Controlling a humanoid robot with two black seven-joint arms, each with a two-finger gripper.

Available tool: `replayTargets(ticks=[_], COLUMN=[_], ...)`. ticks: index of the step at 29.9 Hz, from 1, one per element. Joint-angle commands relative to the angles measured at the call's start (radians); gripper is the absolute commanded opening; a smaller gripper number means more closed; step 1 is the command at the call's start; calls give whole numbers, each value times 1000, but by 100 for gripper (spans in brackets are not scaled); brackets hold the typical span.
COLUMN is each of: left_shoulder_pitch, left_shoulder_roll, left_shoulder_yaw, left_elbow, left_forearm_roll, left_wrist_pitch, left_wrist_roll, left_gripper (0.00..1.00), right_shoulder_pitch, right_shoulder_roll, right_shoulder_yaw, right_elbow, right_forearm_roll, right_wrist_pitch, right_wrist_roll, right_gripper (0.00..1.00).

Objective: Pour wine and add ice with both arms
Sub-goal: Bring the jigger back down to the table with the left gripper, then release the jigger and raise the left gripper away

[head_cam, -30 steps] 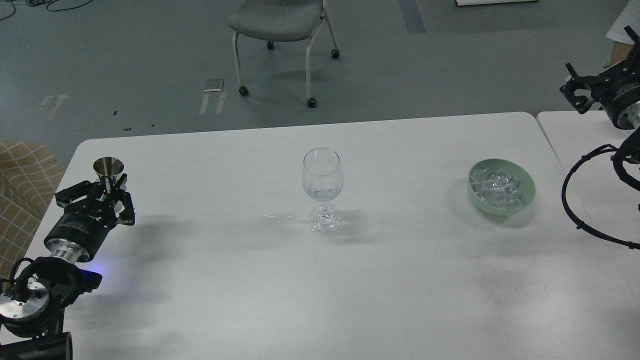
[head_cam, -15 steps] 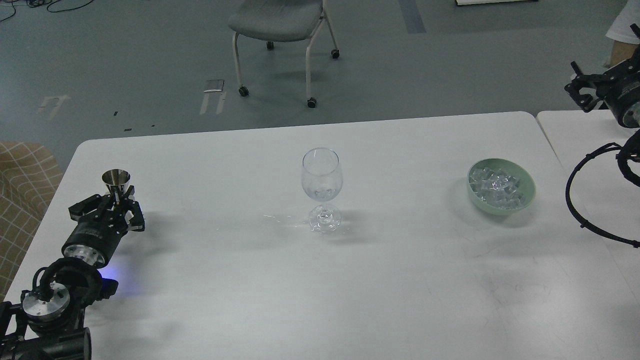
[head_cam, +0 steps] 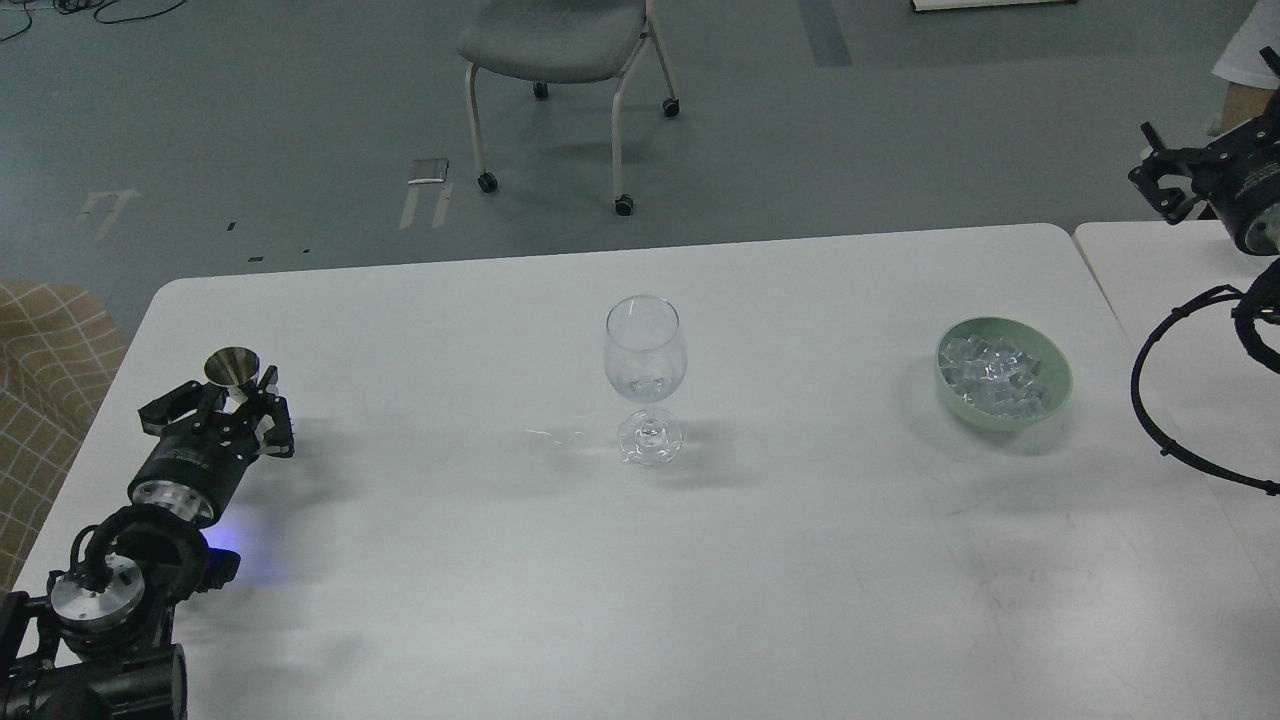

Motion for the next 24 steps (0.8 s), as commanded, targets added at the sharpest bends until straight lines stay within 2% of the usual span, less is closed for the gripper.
replayTargets(ticks=[1,8,10,12,24], left_shoulder_pitch=[-1,-15,-15,-15,-19], left_shoulder_roll=[0,5,6,6,6], left_shoulder_yaw=[1,1,1,1,1], left_elbow=[0,0,0,0,-8], left_forearm_roll=[2,2,2,2,2], left_wrist_pitch=[1,1,1,1,1], left_wrist_roll=[0,2,2,2,3], left_gripper=[33,36,42,53,61], right_shoulder_pitch=[0,0,0,0,0], right_shoulder_roll=[0,0,0,2,2], right_shoulder_yaw=[0,0,0,0,0], right_elbow=[-2,-2,0,0,0], right_forearm_roll=[0,0,0,0,0], right_wrist_pitch=[0,2,2,0,0], right_wrist_roll=[0,0,0,0,0], right_gripper=[100,100,100,100,100])
